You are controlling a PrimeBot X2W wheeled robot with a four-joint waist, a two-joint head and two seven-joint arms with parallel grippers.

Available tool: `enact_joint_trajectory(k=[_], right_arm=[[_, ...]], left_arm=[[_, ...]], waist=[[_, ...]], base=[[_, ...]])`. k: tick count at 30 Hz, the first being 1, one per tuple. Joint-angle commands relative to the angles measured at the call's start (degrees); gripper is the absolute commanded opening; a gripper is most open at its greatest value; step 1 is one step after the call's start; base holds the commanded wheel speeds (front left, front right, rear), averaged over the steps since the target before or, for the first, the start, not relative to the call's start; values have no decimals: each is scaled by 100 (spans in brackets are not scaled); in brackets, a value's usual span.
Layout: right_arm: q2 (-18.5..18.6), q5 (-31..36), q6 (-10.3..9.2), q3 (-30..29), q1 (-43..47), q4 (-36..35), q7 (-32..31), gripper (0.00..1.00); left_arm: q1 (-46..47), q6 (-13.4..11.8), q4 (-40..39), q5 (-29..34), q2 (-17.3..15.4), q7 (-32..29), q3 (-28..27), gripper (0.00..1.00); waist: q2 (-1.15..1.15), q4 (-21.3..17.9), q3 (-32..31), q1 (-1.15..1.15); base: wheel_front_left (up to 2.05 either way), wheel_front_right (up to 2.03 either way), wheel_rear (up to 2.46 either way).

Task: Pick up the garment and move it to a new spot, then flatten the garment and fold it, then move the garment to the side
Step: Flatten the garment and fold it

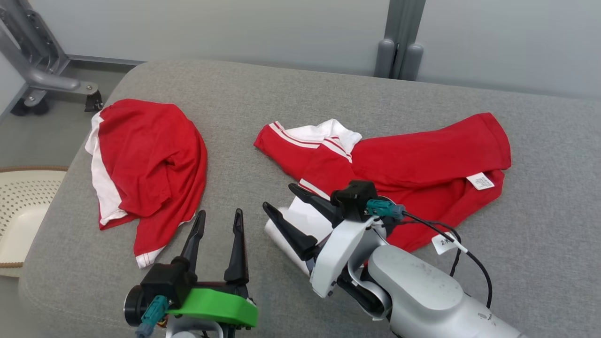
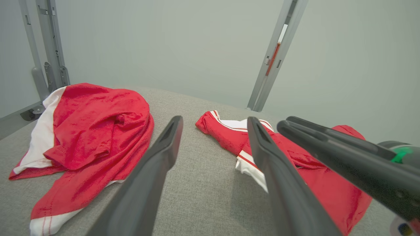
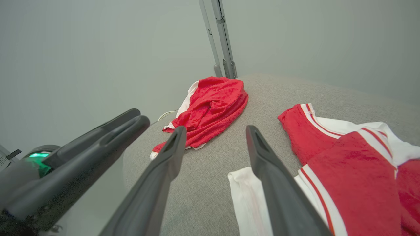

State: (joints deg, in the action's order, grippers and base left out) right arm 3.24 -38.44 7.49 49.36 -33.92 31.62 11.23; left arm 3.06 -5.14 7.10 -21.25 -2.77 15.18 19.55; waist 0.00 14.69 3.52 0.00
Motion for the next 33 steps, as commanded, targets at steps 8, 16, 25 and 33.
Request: enact_joint_trajectory(k=[8, 16, 25, 33], right_arm=[[117, -304, 1, -137, -160, 297, 343, 100], [785, 69, 1, -1518, 438, -220, 395, 100], [1016, 1136, 1, -3680, 1895, -1433, 398, 100], [545, 1743, 1, -4723, 2968, -2323, 398, 100]], left_arm=[[-111, -76, -50, -24, -21, -5, -188, 100], [-139, -56, -42, 19, -21, -5, -367, 100], [-157, -39, 10, 109, -22, -4, -546, 100], [-257, 1, 86, 163, -22, -5, -613, 100]], waist=[[0, -94, -66, 0], [0, -565, -145, 0], [0, -996, -135, 0], [0, -1170, -162, 0]], base=[[0, 0, 0], [0, 0, 0], [0, 0, 0], [0, 0, 0]])
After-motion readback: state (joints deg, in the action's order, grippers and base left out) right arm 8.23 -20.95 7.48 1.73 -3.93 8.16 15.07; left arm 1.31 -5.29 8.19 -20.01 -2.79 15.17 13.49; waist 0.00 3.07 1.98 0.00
